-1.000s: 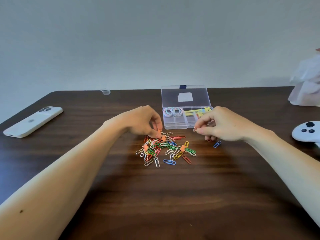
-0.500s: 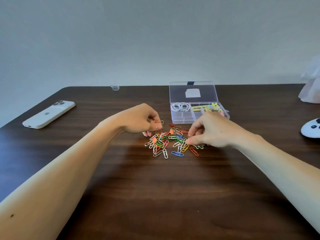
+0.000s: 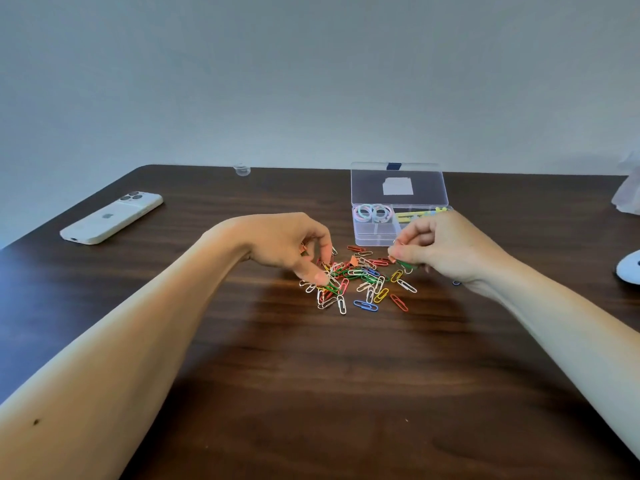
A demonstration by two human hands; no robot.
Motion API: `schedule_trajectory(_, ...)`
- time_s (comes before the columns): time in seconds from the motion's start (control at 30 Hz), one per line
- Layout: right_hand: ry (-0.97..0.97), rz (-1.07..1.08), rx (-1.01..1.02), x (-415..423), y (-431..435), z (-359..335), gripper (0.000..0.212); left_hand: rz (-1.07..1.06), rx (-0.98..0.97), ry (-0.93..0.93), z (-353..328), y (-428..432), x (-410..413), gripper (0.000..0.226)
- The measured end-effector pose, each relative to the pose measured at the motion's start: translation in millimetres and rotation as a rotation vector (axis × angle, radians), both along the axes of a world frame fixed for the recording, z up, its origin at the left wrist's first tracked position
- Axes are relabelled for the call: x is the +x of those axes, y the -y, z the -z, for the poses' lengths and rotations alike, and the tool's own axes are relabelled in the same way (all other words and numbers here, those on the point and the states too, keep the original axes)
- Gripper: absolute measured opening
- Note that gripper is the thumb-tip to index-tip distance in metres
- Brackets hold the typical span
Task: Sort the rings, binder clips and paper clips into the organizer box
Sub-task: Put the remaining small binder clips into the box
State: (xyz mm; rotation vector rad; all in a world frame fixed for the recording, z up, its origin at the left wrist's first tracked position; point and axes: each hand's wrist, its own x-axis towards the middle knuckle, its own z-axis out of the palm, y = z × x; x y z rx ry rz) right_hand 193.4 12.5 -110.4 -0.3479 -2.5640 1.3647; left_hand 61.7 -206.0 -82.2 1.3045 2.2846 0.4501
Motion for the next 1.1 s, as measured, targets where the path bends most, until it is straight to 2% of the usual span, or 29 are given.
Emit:
schedule_trajectory(0.13, -0.002, 0.021, -0.132, -0.8, -3.4, -0.4, 0.005, 0.046, -0.024, -0.004, 5.8, -2.7, -4.0, 0.025)
schedule_trajectory(0.37, 0.040, 0.048, -0.214, -1.9, -3.4, 4.0, 0.005, 0.023, -0.013, -0.048, 9.9, -6.1, -2.0, 0.019)
schedule_trajectory(0.7, 0.083, 0.024, -0.409, -1.2, -0.2, 0.0, 0.005, -0.045, 0.176, -0.015, 7.8, -6.4, 0.8, 0.023)
schedule_trajectory(0.8, 0.118, 0.004, -0.394, 0.7, 0.9, -1.7, 0.005, -0.068, 0.255, 0.000, 8.6, -8.7, 2.2, 0.025)
schedule_trajectory(0.97, 0.127, -0.016, -0.319, 0.7, 1.5, -1.5, 0.007, -0.039, 0.225, -0.015, 9.9, -13.6, 6.8, 0.018)
schedule_trajectory(1.03, 0.110, -0.013, -0.287, 0.1, 1.7, -1.0, 0.007, -0.035, 0.247, 0.042, 10.3, -14.3, 7.0, 0.013)
schedule_trajectory(1.1, 0.094, -0.007, -0.267, -0.1, 1.7, -1.0, 0.007, -0.053, 0.293, 0.106, 11.0, -13.6, 5.8, 0.018)
